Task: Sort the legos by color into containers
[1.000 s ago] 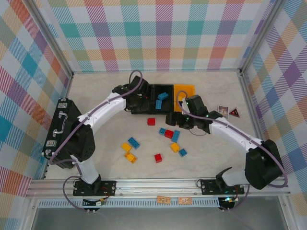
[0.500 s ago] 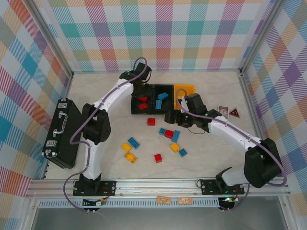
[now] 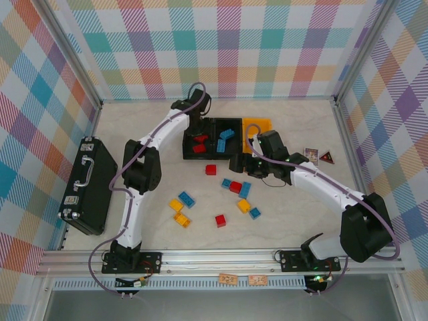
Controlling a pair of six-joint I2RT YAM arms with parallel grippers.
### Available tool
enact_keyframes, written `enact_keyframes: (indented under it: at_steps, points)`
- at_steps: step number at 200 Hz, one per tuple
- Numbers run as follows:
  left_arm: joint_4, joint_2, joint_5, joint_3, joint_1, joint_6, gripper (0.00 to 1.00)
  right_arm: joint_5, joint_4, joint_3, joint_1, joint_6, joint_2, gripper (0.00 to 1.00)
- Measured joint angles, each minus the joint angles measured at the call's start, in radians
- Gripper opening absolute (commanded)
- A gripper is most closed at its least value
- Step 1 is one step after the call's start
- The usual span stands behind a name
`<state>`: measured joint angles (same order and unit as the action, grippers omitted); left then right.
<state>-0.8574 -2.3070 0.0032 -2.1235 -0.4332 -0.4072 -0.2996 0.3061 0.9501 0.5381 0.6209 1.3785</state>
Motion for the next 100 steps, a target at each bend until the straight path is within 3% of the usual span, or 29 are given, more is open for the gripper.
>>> enact_keyframes:
  at_steps: [45, 100]
  points:
    - [0.026, -0.002, 0.012, 0.0, 0.0, -0.029, 0.46, 0.003, 0.001, 0.0, 0.0, 0.0, 0.0, 0.68]
    - [0.061, 0.014, 0.014, 0.041, 0.0, -0.045, 0.49, 0.003, 0.001, 0.0, 0.0, 0.0, -0.001, 0.68]
